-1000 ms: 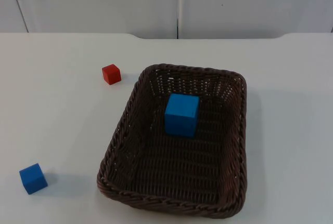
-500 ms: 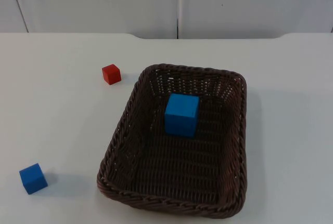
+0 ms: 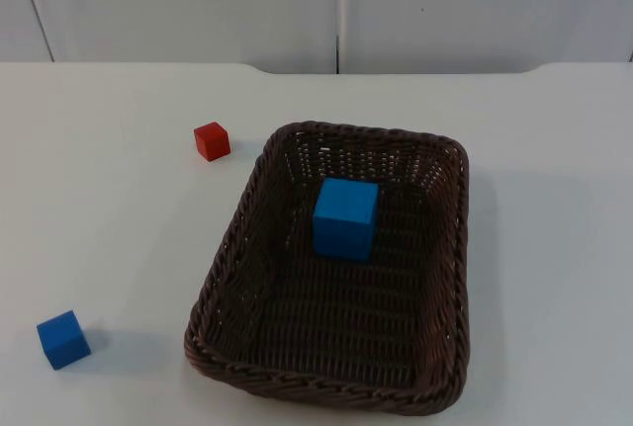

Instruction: Pick up the basket with the left hand and place the largest block into the basket with the right hand.

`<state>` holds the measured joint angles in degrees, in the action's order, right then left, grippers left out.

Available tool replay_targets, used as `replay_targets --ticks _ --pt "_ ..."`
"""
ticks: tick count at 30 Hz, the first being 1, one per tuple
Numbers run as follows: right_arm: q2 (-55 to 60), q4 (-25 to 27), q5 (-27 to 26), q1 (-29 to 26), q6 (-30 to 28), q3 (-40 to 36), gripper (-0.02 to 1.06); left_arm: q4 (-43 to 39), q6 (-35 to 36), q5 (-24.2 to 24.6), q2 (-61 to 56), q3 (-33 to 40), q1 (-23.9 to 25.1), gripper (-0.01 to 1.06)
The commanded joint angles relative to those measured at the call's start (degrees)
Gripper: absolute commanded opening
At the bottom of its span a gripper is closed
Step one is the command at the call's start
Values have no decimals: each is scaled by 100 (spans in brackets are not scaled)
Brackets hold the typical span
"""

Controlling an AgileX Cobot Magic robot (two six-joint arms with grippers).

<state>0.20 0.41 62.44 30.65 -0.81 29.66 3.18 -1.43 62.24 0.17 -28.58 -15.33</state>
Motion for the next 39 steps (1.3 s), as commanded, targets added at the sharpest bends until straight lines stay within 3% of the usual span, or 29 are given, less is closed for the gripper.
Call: replay_targets --ticks 1,17,33,39 --pt "-20 -9 -71 -13 13 -15 105 -32 43 -63 -17 25 6 105" --pt "-20 -9 -71 -13 13 -15 105 -32 43 -63 -17 25 59 105" --pt "-20 -9 -71 -13 13 -15 105 -32 43 -63 -17 25 1666 105" --pt "-20 8 -70 -13 13 -15 105 -32 43 -63 -17 25 1872 105"
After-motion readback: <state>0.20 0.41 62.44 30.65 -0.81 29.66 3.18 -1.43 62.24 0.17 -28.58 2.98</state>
